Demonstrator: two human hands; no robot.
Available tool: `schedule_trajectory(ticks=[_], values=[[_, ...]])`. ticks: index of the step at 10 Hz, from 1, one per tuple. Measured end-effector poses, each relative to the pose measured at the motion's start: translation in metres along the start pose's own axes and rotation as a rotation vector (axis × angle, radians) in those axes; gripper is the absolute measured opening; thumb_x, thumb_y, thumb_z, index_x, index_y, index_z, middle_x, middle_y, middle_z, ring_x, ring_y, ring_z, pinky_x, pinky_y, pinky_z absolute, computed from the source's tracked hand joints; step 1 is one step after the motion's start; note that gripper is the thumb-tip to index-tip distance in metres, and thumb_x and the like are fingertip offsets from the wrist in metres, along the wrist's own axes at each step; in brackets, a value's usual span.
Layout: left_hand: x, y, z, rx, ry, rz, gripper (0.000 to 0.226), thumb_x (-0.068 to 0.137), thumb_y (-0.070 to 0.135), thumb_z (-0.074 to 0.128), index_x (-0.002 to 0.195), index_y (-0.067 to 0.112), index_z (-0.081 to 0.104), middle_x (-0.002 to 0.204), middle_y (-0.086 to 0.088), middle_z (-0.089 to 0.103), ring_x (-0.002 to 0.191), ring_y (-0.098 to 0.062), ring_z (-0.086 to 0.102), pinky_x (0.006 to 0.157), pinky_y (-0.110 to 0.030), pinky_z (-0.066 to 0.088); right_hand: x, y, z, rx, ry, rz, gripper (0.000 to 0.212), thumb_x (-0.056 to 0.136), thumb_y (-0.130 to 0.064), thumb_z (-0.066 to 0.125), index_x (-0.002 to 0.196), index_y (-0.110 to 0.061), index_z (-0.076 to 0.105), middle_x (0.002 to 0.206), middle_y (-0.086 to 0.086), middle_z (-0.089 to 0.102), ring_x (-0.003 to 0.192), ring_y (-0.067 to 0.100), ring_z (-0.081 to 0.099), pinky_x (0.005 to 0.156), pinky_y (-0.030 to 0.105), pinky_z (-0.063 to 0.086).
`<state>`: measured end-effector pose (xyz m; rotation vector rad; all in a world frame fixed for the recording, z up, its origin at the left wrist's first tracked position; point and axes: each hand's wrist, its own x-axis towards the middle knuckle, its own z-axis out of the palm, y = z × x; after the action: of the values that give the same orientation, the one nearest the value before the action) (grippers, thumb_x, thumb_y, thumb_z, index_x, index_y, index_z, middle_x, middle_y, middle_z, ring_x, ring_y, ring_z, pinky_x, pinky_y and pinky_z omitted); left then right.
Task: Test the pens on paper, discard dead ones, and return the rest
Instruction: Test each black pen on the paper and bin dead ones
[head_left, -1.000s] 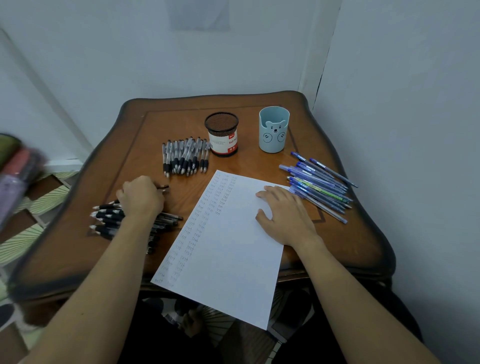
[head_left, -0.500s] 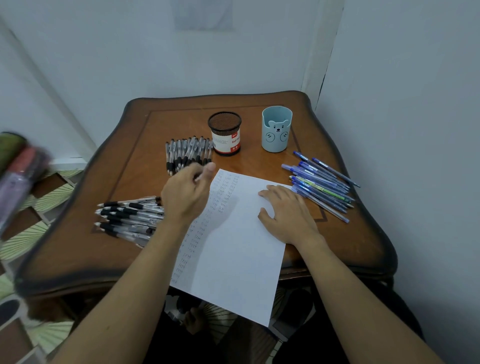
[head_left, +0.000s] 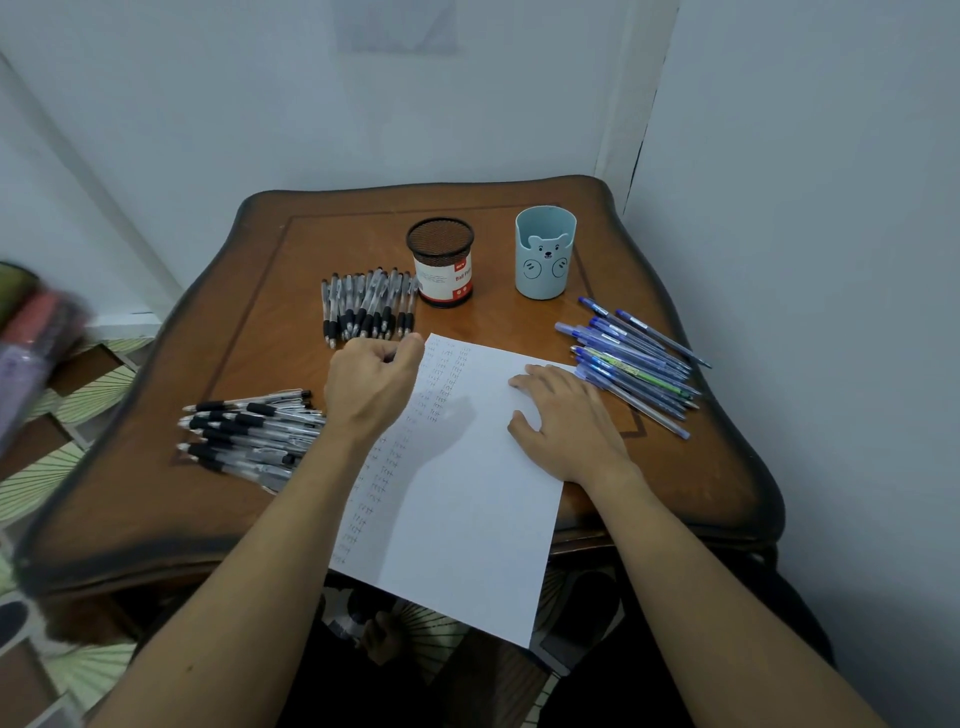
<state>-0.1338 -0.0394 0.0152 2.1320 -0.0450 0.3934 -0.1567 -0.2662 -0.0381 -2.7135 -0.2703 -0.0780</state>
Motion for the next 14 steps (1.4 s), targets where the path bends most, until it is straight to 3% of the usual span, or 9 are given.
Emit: schedule_trajectory(ticks=[1,2,3,4,5,7,8,10,14], values=[[-0.003,-0.001,0.001,-0.104,-0.051,-0.01,0.063,0.098,0.049,0.056,0.052,0.007,0.047,0.043,0.014,0.04,0.041,-0.006,0.035,0.059,-0.038,0.046,0.0,0.0,0.0,0.003,-0.001,0.002,0.049,0.099,-0.045,0.046,0.146,-0.031,0.043,0.157,-0.006,0.037,0.146,0.013,0.027,0.121,0.038,0.017],[-0.006,-0.004,0.004,-0.122,-0.063,0.018,0.03,0.099,0.032,0.063,0.095,0.004,0.074,0.087,0.018,0.07,0.073,-0.002,0.061,0.072,-0.039,0.056,0.0,0.0,0.0,0.0,-0.004,0.001,0.049,0.099,-0.045,0.046,0.146,-0.031,0.043,0.157,-0.006,0.037,0.147,0.013,0.027,0.121,0.038,0.017],[-0.01,-0.012,0.01,-0.266,-0.03,0.034,0.031,0.104,0.01,0.051,0.126,0.021,0.069,0.113,-0.001,0.067,0.07,-0.008,0.059,0.062,-0.03,0.054,0.0,0.0,0.001,-0.008,0.005,-0.005,0.049,0.099,-0.045,0.045,0.146,-0.031,0.043,0.157,-0.006,0.037,0.147,0.012,0.027,0.121,0.037,0.017],[-0.012,-0.019,0.013,-0.368,-0.017,0.0,0.036,0.108,0.03,0.037,0.136,0.025,0.059,0.113,-0.009,0.062,0.086,-0.014,0.061,0.068,-0.025,0.053,0.0,0.001,0.001,-0.004,0.006,-0.007,0.049,0.099,-0.045,0.045,0.146,-0.031,0.044,0.156,-0.006,0.037,0.147,0.012,0.027,0.121,0.037,0.016],[-0.015,-0.025,0.016,-0.35,-0.074,-0.026,0.05,0.109,0.043,0.025,0.124,0.015,0.064,0.097,-0.014,0.062,0.074,-0.015,0.061,0.059,-0.025,0.049,0.0,0.001,0.002,0.0,0.012,-0.009,0.048,0.099,-0.044,0.046,0.145,-0.031,0.044,0.156,-0.006,0.038,0.146,0.012,0.027,0.121,0.037,0.016],[-0.006,-0.033,0.021,-0.186,-0.099,0.004,0.014,0.092,0.024,0.073,0.079,0.021,0.067,0.081,-0.007,0.072,0.071,-0.025,0.072,0.066,-0.038,0.059,0.0,0.001,0.002,-0.004,0.01,-0.01,0.048,0.099,-0.044,0.045,0.145,-0.031,0.044,0.156,-0.006,0.038,0.146,0.012,0.027,0.121,0.036,0.016],[-0.001,-0.032,0.025,-0.219,-0.108,-0.087,0.011,0.086,0.01,0.077,0.084,0.009,0.066,0.08,-0.012,0.071,0.066,-0.024,0.071,0.053,-0.032,0.058,0.0,0.001,0.001,0.003,0.01,-0.009,0.048,0.099,-0.044,0.045,0.145,-0.031,0.044,0.156,-0.006,0.038,0.146,0.012,0.027,0.12,0.036,0.016],[-0.002,-0.029,0.028,-0.206,-0.014,-0.192,0.031,0.072,-0.013,0.059,0.054,0.006,0.042,0.049,-0.016,0.049,0.04,-0.017,0.046,0.045,-0.026,0.035,0.0,0.001,0.001,-0.002,0.005,-0.007,0.048,0.099,-0.044,0.045,0.146,-0.031,0.044,0.157,-0.006,0.037,0.147,0.012,0.026,0.121,0.037,0.016],[0.001,-0.038,0.028,-0.099,-0.052,-0.116,0.034,0.065,-0.01,0.047,0.053,0.017,0.029,0.049,0.01,0.025,0.055,-0.018,0.025,0.053,-0.036,0.02,0.002,0.001,0.002,-0.01,0.004,-0.003,0.049,0.099,-0.046,0.046,0.145,-0.032,0.043,0.156,-0.007,0.037,0.146,0.012,0.027,0.12,0.036,0.017]])
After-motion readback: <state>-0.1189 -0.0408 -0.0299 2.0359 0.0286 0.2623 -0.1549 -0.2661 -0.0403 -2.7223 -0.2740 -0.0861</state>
